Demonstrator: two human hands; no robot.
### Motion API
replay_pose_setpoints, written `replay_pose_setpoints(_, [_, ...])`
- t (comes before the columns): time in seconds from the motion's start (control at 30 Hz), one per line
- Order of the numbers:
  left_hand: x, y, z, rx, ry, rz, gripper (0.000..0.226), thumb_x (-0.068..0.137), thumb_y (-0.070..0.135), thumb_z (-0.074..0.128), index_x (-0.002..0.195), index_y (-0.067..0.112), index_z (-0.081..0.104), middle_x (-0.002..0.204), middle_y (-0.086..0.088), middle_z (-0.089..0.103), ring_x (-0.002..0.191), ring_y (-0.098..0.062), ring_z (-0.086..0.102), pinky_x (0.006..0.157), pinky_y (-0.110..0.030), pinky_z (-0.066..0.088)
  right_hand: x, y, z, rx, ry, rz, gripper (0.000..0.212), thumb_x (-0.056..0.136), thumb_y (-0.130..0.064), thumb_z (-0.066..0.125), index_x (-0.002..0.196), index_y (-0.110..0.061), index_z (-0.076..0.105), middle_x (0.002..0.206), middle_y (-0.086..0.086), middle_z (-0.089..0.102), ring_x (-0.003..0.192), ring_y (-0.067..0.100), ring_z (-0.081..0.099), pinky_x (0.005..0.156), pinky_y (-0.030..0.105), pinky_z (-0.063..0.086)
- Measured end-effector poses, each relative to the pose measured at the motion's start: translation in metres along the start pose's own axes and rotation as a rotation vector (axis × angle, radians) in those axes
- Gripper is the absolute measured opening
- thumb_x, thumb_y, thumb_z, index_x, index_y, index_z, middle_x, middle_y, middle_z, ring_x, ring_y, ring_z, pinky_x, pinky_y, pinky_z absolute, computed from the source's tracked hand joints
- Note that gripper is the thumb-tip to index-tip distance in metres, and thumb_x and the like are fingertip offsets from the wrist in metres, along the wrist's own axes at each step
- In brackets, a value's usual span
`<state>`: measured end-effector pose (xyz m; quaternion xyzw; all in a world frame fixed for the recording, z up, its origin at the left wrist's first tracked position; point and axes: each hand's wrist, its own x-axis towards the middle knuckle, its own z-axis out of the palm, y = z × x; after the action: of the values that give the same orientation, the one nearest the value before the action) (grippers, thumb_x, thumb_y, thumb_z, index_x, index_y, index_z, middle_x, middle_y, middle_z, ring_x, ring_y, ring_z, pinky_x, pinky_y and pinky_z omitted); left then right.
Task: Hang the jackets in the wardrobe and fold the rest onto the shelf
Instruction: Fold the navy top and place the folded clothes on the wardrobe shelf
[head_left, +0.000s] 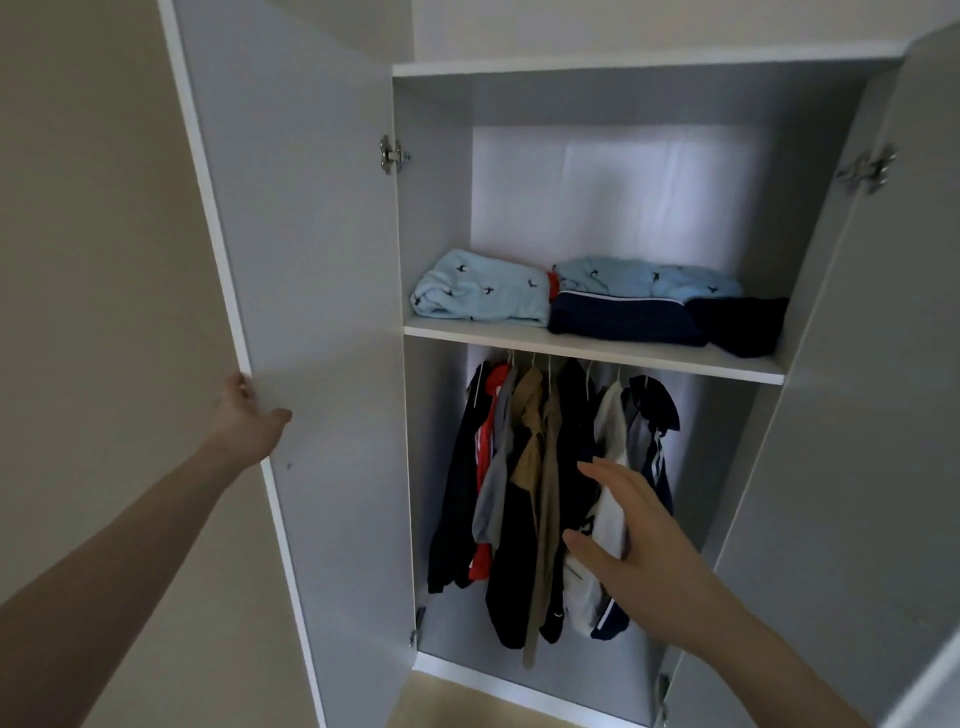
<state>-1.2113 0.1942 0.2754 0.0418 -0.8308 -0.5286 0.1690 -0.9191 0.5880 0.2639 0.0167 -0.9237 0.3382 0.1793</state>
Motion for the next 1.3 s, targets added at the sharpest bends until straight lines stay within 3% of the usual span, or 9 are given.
replay_pose_setpoints(0.07, [-0.005,0.008,0.004,-0.012,0.035,-0.012,0.062,0.088,-0.002,0.072,0.14,0.0,0.04,0.134,-0.024,0.057,0.115,-0.039,0.062,0.089,-0.039,0.047,-0.004,-0.003,-0.007,-0.004,0.016,0.005,0.065,0.094,-0.05,0.066,0.151,-0.047,0.034,0.156,-0.034,0.025,0.134,-0.025,0.024,0.112,0.006,0.023])
replay_pose_setpoints(0.2, [-0.017,0.015,0.009,0.051,0.04,-0.033,0.058,0.087,0.001,0.071,0.137,-0.001,0.042,0.134,-0.026,0.05,0.117,-0.041,0.057,0.098,-0.045,0.048,-0.006,-0.006,-0.013,-0.009,0.038,-0.004,0.063,0.095,-0.045,0.068,0.15,-0.045,0.037,0.154,-0.033,0.028,0.128,-0.036,0.018,0.095,-0.011,0.019])
replay_pose_setpoints(0.53, [-0.053,0.036,0.032,0.254,-0.06,0.14,0.041,0.092,0.018,0.067,0.127,0.007,0.048,0.124,-0.016,0.062,0.109,-0.04,0.063,0.092,-0.048,0.052,-0.007,-0.003,-0.015,0.033,0.093,-0.045,0.061,0.094,-0.042,0.07,0.147,-0.045,0.041,0.156,-0.03,0.027,0.126,-0.038,0.016,0.088,-0.011,0.026])
replay_pose_setpoints(0.63, [-0.067,0.045,0.049,0.285,-0.085,0.23,0.031,0.095,0.019,0.065,0.12,0.009,0.049,0.118,-0.013,0.064,0.103,-0.038,0.066,0.088,-0.048,0.054,-0.009,-0.003,-0.023,0.056,0.125,-0.035,0.059,0.094,-0.037,0.072,0.145,-0.046,0.043,0.156,-0.028,0.03,0.133,-0.03,0.022,0.098,-0.007,0.027])
replay_pose_setpoints(0.7, [-0.076,0.049,0.063,0.331,-0.075,0.299,0.03,0.096,0.02,0.065,0.12,0.01,0.05,0.119,-0.015,0.061,0.106,-0.039,0.063,0.087,-0.047,0.052,-0.012,-0.001,-0.03,0.067,0.154,-0.022,0.058,0.095,-0.036,0.072,0.144,-0.046,0.044,0.155,-0.028,0.033,0.14,-0.018,0.029,0.114,0.01,0.029])
replay_pose_setpoints(0.8, [-0.086,0.054,0.087,0.377,-0.088,0.386,0.036,0.097,0.021,0.065,0.128,0.008,0.051,0.129,-0.017,0.054,0.114,-0.042,0.056,0.088,-0.049,0.05,-0.017,0.003,-0.042,0.052,0.208,-0.012,0.056,0.095,-0.036,0.072,0.141,-0.05,0.044,0.151,-0.035,0.031,0.139,-0.018,0.03,0.115,0.015,0.028])
replay_pose_setpoints(0.93, [-0.094,0.064,0.123,0.449,-0.198,0.405,0.049,0.101,0.028,0.061,0.14,0.003,0.046,0.141,-0.018,0.049,0.121,-0.041,0.054,0.095,-0.052,0.049,-0.023,0.01,-0.063,0.026,0.327,-0.003,0.054,0.093,-0.032,0.074,0.136,-0.051,0.047,0.144,-0.043,0.031,0.133,-0.023,0.033,0.1,-0.007,0.024])
replay_pose_setpoints(1.2, [-0.083,0.073,0.196,0.681,-0.574,0.388,0.059,0.103,0.038,0.054,0.152,0.01,0.035,0.15,-0.013,0.049,0.131,-0.033,0.053,0.106,-0.045,0.048,-0.044,0.026,-0.121,-0.061,0.724,0.0,0.053,0.087,-0.009,0.077,0.131,-0.032,0.059,0.143,-0.014,0.046,0.137,0.004,0.046,0.111,0.018,0.037])
replay_pose_setpoints(1.3, [-0.082,0.076,0.222,0.762,-0.7,0.432,0.063,0.104,0.038,0.051,0.158,0.014,0.03,0.157,-0.01,0.042,0.139,-0.031,0.047,0.113,-0.041,0.043,-0.054,0.036,-0.142,-0.139,0.877,0.029,0.056,0.085,-0.003,0.075,0.132,-0.028,0.059,0.143,-0.009,0.044,0.139,0.01,0.043,0.112,0.008,0.028])
